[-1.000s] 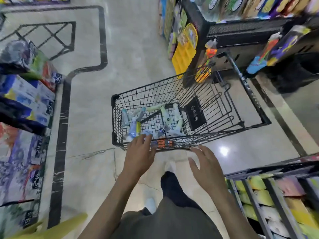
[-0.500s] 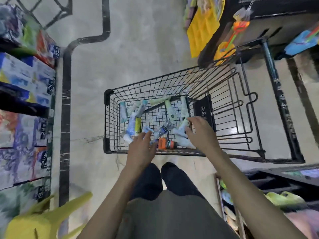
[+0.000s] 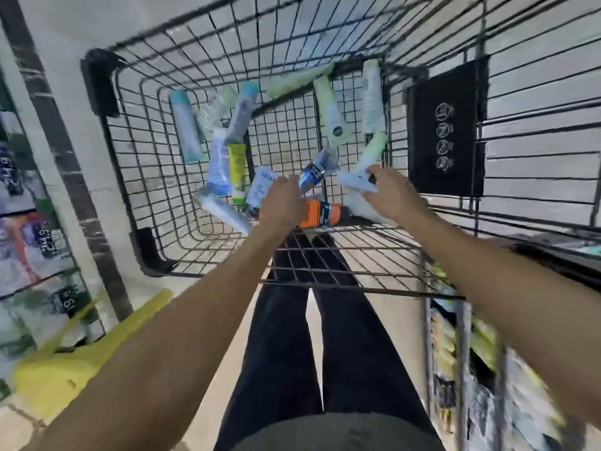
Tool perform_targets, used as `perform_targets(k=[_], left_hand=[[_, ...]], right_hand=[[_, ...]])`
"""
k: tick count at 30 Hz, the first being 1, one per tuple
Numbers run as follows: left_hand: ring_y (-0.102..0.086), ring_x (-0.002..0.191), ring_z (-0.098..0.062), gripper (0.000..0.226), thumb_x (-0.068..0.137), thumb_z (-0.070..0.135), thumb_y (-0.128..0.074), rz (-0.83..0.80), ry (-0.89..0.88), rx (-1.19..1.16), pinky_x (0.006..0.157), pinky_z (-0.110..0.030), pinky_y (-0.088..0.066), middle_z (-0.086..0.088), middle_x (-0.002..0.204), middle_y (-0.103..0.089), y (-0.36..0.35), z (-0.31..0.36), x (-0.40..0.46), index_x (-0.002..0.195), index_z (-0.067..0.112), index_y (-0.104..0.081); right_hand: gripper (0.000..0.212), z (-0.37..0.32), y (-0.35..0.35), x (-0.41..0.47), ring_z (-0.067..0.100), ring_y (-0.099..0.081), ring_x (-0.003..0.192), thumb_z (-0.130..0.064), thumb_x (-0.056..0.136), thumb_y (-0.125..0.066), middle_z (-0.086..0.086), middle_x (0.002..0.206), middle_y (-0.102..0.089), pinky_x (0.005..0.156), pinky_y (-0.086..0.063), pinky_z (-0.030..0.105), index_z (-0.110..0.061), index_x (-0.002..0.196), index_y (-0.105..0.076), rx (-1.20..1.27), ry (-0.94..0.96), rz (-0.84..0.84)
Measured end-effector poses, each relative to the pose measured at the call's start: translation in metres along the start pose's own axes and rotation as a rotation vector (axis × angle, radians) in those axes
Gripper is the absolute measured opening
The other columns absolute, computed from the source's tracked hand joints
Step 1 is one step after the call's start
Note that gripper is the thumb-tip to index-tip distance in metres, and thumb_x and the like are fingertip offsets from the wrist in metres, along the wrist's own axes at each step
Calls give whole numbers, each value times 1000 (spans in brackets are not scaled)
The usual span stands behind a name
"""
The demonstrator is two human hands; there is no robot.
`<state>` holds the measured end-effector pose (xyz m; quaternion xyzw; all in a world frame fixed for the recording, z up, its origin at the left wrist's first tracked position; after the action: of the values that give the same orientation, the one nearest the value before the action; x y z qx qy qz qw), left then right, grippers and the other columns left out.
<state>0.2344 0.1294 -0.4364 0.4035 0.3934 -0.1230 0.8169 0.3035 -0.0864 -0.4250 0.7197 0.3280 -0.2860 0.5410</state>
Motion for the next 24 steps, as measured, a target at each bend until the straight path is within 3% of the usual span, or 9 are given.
perform_targets(k=[6,10,13,17,20,22,24], left_hand=[[-58,115,-39,45,95,28,-63,5,40,108,86,-47,-48,-21,128,-57,-45,-6,84,133,6,-53],[-54,118,-42,40,93,27,-62,63,40,167,92,-49,-47,-20,123,-61,-62,-14,106,127,6,-58],[-59,108,-37,35,87,30,-65,98,31,92,83,-47,-53,-14,110,-67,-60,-17,106,114,9,-63],[-64,91,-27,29,84,30,-69,116,59,-49,69,-41,-55,-7,98,-69,-47,-19,96,106,11,-64],[-63,84,-18,32,83,27,-74,81,140,-193,64,-31,-51,-1,97,-65,-32,-18,85,109,14,-62],[-58,75,-7,36,84,19,-77,43,179,-333,53,-16,-45,0,102,-64,-22,-16,74,115,11,-62],[-57,75,-3,40,83,14,-79,24,188,-453,55,-15,-46,-2,106,-66,-9,-14,59,119,8,-62]], right_hand=[[49,30,-44,70,43,-61,112,-27,91,-74,23,126,-59,92,-54,52,-11,133,-56,-119,33,-48],[43,34,-61,84,41,-62,104,-23,88,-70,20,122,-58,83,-52,46,-16,126,-51,-148,73,-72],[39,35,-62,83,41,-64,99,-20,86,-70,18,114,-64,75,-50,42,-18,123,-56,-112,69,-31],[45,34,-54,67,36,-66,105,-21,88,-70,14,121,-71,85,-55,40,-21,133,-66,69,14,18],[41,33,-44,52,23,-67,105,-20,86,-76,4,120,-73,84,-50,27,-21,127,-70,298,-66,43],[40,29,-33,42,18,-68,107,-18,85,-80,2,119,-73,85,-48,21,-17,124,-72,435,-85,50],[41,21,-18,30,15,-66,106,-18,86,-81,-2,115,-71,78,-47,12,-15,126,-72,550,-91,49]])
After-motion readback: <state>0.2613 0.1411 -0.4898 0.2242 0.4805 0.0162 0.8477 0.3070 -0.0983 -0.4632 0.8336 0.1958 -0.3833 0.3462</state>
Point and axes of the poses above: each hand's wrist, its own x-axis towards the middle knuckle, its own y-axis out of the back of the hand, z = x × y, the point moved 2 cm from there along x, towards the middle knuckle
